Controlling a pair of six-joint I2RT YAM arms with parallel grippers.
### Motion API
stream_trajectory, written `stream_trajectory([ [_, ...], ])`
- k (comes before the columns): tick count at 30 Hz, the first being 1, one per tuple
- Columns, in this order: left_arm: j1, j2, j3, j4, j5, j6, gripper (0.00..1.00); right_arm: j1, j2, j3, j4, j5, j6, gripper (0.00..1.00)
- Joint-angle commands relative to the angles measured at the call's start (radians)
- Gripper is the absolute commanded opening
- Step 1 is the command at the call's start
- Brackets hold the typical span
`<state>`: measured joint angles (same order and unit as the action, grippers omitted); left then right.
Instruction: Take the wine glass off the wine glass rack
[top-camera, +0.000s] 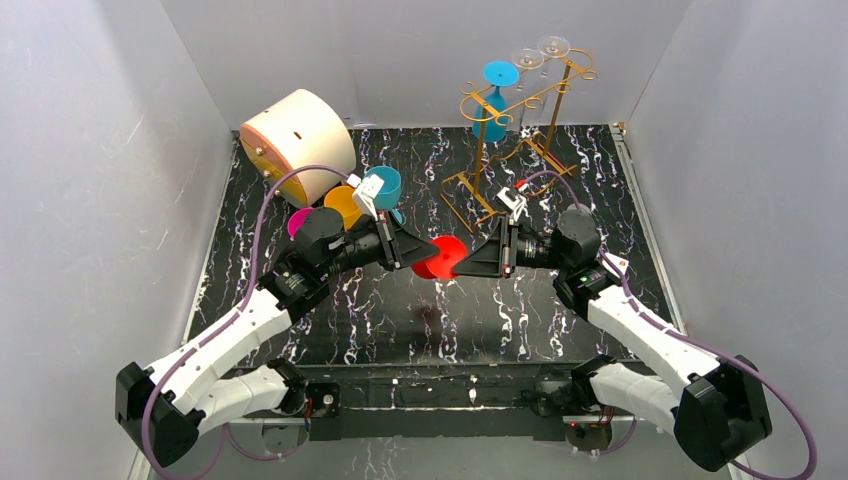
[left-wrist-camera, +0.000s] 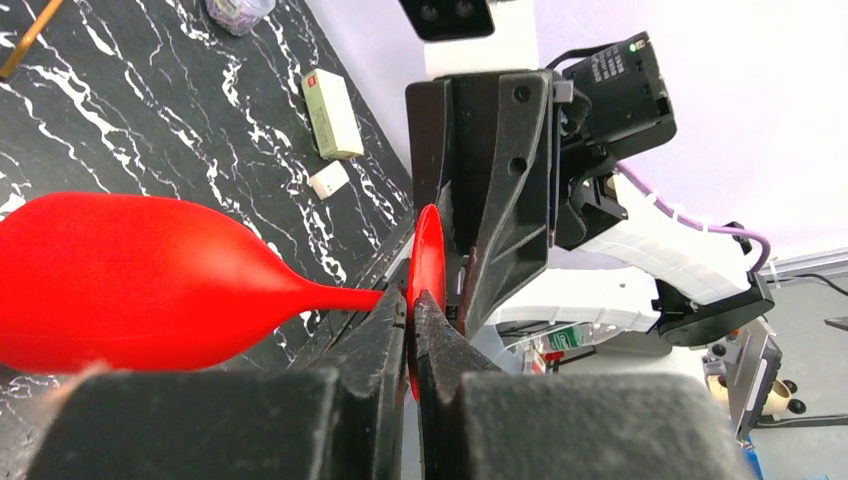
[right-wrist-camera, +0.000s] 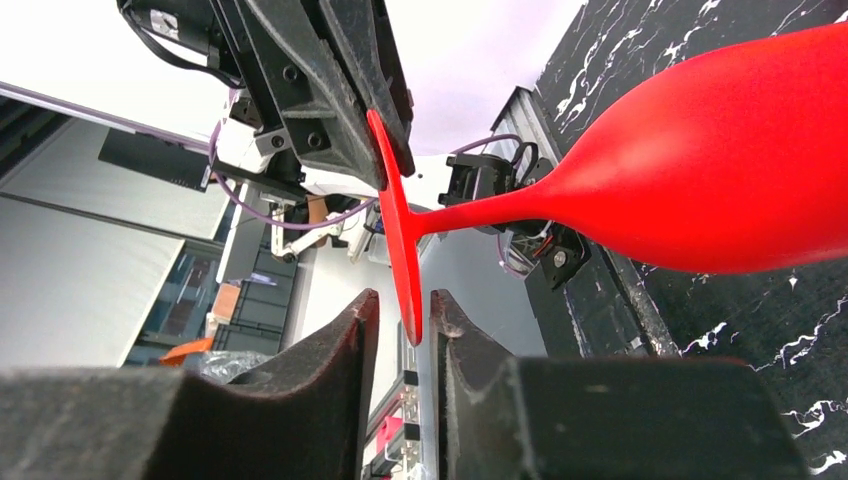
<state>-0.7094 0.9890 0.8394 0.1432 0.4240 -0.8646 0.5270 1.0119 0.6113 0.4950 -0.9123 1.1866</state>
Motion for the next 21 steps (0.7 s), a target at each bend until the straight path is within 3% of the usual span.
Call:
stream_trajectory([
  [1, -0.002, -0.014, -0.011, 0.089, -0.015, -0.031, 0.0, 0.013, 0.0, 0.017, 0.088, -0.041, 0.002, 0.36],
  [13, -0.002, 0.017, 0.03, 0.041, 0.062, 0.016, 0.0, 0.021, 0.014, 0.03, 0.108, 0.031, 0.007, 0.29],
  [19, -0.002, 0.009, 0.029, 0.036, 0.069, 0.026, 0.0, 0.021, 0.023, 0.028, 0.106, 0.016, 0.003, 0.03],
  [21, -0.002, 0.015, 0.031, 0.036, 0.094, 0.034, 0.0, 0.02, 0.017, 0.026, 0.098, 0.017, -0.009, 0.01],
])
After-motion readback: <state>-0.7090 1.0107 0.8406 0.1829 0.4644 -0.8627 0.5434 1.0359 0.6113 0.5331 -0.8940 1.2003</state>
